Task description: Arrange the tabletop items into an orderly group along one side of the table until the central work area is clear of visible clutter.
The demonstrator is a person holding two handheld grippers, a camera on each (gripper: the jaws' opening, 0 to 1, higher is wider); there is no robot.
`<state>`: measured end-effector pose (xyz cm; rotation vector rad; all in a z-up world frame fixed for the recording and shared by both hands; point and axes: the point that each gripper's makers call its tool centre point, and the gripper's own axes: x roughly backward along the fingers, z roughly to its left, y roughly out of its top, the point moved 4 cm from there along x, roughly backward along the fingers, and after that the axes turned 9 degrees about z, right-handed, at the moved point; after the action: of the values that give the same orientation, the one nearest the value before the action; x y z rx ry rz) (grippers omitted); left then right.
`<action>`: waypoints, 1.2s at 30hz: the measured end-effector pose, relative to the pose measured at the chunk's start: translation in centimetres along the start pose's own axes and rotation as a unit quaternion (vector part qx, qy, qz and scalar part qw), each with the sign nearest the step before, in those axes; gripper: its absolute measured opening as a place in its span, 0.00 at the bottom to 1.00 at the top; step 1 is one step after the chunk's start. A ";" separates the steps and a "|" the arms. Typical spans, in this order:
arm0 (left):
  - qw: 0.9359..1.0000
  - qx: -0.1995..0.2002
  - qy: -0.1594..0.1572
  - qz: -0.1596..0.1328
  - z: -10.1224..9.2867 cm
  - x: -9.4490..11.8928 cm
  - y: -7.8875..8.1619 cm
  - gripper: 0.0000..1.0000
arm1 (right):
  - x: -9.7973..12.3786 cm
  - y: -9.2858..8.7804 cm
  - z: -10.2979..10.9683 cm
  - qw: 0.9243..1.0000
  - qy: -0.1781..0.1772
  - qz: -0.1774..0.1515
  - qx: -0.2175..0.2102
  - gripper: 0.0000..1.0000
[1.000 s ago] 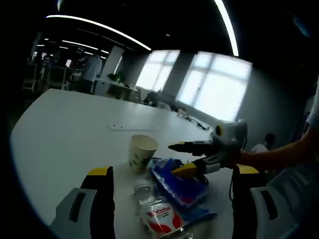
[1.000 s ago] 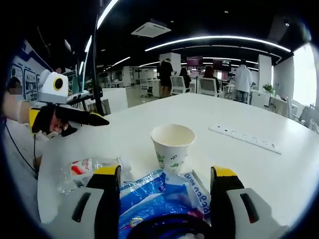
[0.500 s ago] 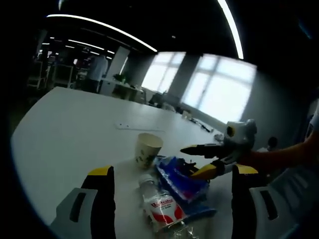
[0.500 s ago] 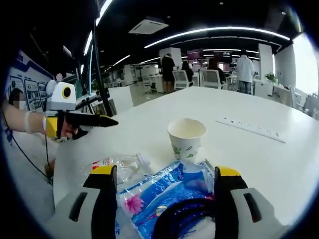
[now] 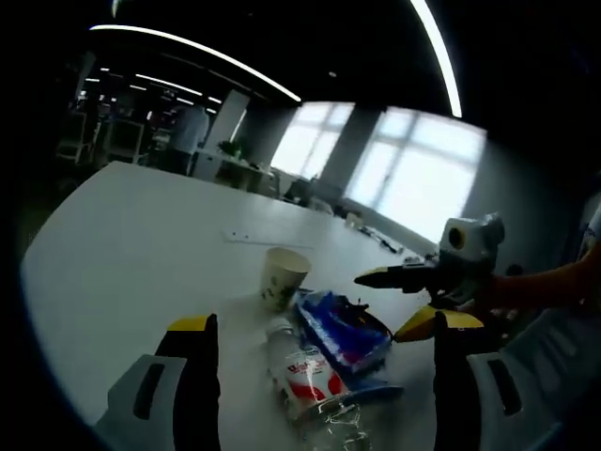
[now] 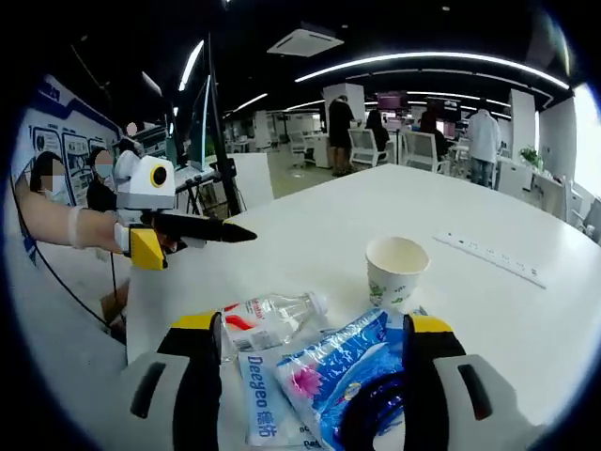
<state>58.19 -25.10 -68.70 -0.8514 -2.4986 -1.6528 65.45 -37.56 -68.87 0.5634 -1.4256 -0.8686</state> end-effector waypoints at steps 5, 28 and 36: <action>1.000 0.005 -0.001 0.004 -0.4 0.7 -1.1 0.92 | 0.2 0.1 0.7 1.000 0.006 -0.002 -0.004 0.77; 0.995 -0.007 0.029 0.090 -1.3 1.3 -5.0 0.83 | 0.0 0.4 1.4 0.999 0.040 0.001 -0.022 0.74; 0.993 -0.009 0.030 0.110 -1.7 0.2 -5.4 0.82 | -0.4 0.5 1.6 0.999 0.047 0.005 -0.027 0.72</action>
<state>55.09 -28.02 -72.48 -1.0201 -2.2605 -1.6055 64.02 -36.72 -68.54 0.5494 -1.3151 -0.8586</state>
